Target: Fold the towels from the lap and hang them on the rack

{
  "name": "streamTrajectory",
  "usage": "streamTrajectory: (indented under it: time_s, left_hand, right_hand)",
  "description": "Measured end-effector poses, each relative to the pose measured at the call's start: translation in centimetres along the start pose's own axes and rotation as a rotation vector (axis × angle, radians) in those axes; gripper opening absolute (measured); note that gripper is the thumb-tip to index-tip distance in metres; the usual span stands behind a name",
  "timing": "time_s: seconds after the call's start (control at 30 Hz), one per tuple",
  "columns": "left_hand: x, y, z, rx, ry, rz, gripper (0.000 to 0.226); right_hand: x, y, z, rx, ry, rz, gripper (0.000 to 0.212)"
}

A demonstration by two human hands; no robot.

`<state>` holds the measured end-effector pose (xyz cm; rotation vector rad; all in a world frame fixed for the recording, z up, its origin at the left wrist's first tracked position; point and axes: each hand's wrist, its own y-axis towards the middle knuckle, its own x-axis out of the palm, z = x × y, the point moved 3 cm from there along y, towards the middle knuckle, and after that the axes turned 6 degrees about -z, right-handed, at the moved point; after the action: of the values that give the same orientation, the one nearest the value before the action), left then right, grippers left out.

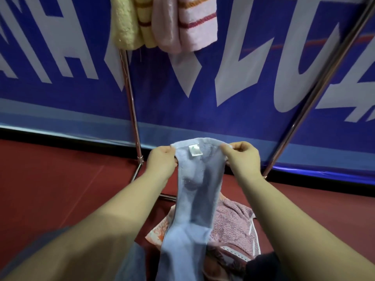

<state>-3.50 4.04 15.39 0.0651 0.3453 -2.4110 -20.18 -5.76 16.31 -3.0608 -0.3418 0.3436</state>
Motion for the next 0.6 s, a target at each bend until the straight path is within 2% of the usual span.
streamTrajectory:
  time_s: [0.13,0.2,0.3,0.4,0.6]
  left_hand:
    - [1.6,-0.8,-0.1,0.112,0.110,-0.020,0.028]
    - [2.3,-1.4,0.1,0.189,0.161,-0.030,0.020]
    - [2.6,-2.1,0.3,0.269,0.223,-0.017,0.021]
    - [2.3,-2.5,0.5,0.311,0.235,-0.013,0.022]
    - [1.7,-2.9,0.9,0.386,0.120,-0.127,0.015]
  right_hand:
    - [2.9,-1.4,0.0,0.027,0.034,-0.086,0.013]
    - [3.8,-2.0,-0.3,-0.017,-0.014,-0.118,0.011]
    - [4.6,-2.9,-0.5,-0.057,-0.013,-0.162,0.003]
    - [4.6,-3.4,-0.7,-0.051,0.063,-0.217,0.011]
    - [4.0,-4.3,-1.4,0.015,0.212,-0.400,0.035]
